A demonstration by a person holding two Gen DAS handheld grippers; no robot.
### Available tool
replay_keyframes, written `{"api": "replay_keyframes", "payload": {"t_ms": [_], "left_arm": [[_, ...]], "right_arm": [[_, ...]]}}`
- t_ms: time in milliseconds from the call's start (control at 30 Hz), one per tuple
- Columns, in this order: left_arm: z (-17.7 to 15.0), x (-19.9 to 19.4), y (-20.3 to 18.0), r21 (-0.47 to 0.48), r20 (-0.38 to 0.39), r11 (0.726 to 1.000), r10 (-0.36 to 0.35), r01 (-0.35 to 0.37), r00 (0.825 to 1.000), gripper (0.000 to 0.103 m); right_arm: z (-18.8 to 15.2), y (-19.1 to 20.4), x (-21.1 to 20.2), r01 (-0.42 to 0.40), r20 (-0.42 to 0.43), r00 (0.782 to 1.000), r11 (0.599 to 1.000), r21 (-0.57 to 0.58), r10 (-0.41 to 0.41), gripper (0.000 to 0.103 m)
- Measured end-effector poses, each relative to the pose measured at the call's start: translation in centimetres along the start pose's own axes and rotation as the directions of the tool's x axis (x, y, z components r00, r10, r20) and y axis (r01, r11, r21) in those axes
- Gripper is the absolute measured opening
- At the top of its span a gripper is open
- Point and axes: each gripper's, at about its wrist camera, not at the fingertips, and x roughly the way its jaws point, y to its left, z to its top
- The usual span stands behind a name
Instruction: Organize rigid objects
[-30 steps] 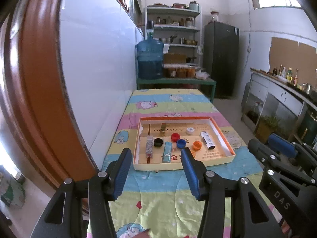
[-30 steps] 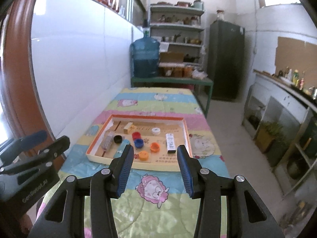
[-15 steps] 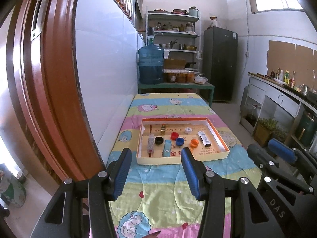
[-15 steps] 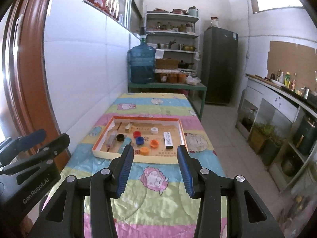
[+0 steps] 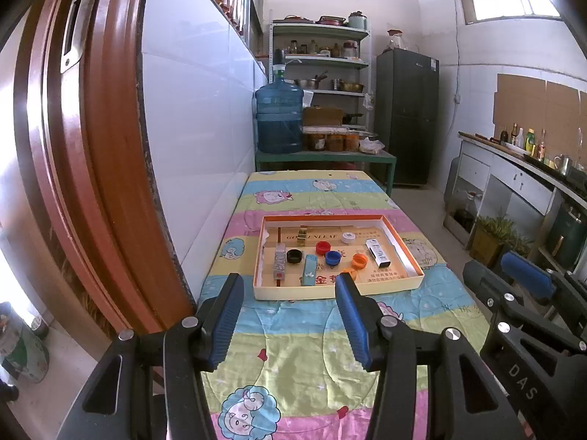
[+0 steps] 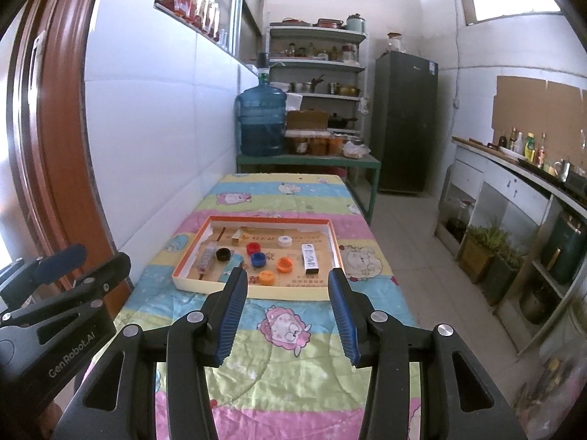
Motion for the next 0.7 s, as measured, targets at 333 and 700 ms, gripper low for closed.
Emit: {"api": "replay_keyframes", "payload": {"t_ms": [333, 700], "left_arm": [[-0.02, -0.03, 0.06, -0.001, 0.000, 1.000, 0.001, -0.001, 1.000, 0.052], [-0.03, -0.01, 0.09, -0.001, 0.000, 1.000, -0.001, 0.001, 1.000, 0.052]], "right_arm": [[0.09, 0.26, 0.02, -0.002, -0.002, 1.000, 1.000, -0.004, 0.002, 0.047], [0.11, 0.36, 0.03, -0.002, -0.003, 1.000, 1.000, -0.005, 0.002, 0.047]]}}
